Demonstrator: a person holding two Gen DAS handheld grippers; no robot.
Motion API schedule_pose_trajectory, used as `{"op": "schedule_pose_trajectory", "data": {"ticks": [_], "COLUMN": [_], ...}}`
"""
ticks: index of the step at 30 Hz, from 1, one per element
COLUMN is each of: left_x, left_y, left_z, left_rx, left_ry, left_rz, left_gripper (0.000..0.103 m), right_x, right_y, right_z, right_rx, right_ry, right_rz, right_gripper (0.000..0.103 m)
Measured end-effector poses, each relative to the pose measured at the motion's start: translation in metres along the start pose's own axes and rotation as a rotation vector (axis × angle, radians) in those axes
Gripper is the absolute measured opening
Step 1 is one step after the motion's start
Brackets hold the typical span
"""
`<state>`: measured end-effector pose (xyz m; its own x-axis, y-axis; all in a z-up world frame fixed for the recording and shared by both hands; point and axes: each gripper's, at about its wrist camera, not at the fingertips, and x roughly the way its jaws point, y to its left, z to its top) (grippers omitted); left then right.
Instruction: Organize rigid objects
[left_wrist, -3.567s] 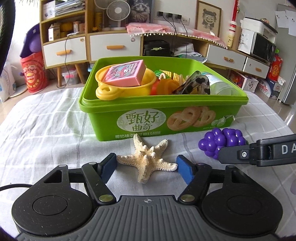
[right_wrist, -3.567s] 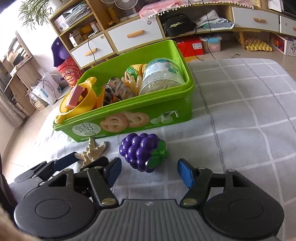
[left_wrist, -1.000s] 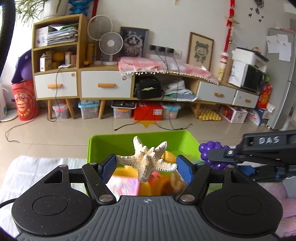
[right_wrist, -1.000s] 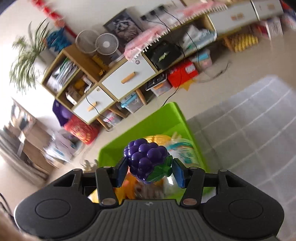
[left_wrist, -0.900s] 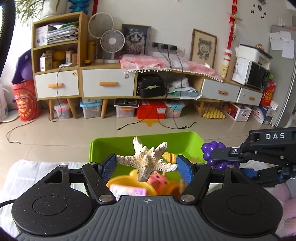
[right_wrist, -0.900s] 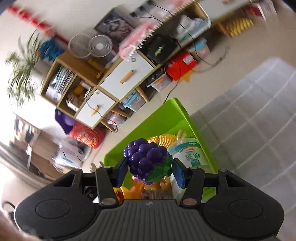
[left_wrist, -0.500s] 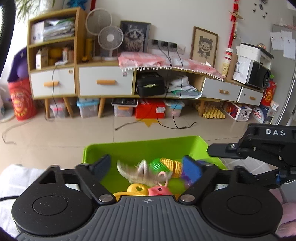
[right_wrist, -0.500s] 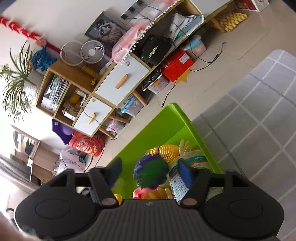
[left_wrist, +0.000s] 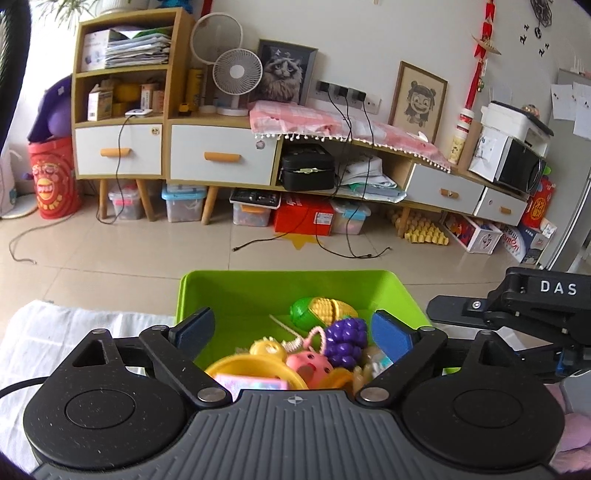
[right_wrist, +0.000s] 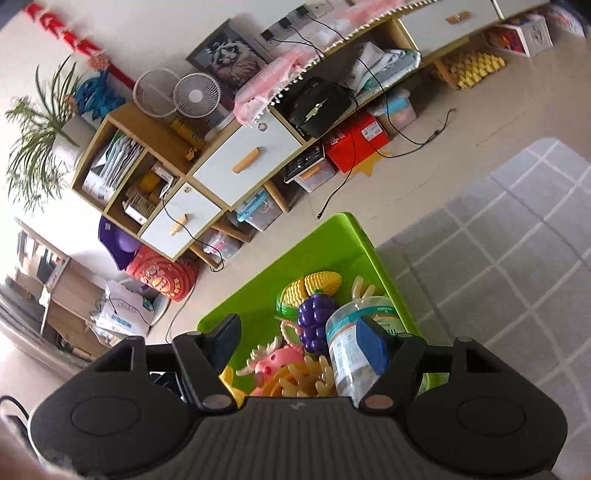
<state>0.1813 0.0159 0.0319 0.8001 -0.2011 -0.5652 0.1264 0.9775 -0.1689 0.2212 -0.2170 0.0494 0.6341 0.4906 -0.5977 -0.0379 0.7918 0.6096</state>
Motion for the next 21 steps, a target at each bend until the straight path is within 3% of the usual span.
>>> {"op": "schedule_pose_trajectory", "data": {"ticks": [13,21], "left_x": [-0.049,-0.077], "left_y": [-0.005,-0.008], "left_z": [-0.036,-0.06], "left_rx": [-0.067,-0.051], "left_ry": [0.078,0.174], "left_rz": [-0.012,0.048], "left_gripper": [0.1,0.101], "right_x": [-0.04,-0.064], "right_y": [0.019,0.017], "right_z": [-0.046,-0.077], "right_rx": [-0.165,-0.23], "right_ry": [0.029,0.052], "right_rz": [-0.087,-0.142], "right_gripper": [0.059,0.064]}}
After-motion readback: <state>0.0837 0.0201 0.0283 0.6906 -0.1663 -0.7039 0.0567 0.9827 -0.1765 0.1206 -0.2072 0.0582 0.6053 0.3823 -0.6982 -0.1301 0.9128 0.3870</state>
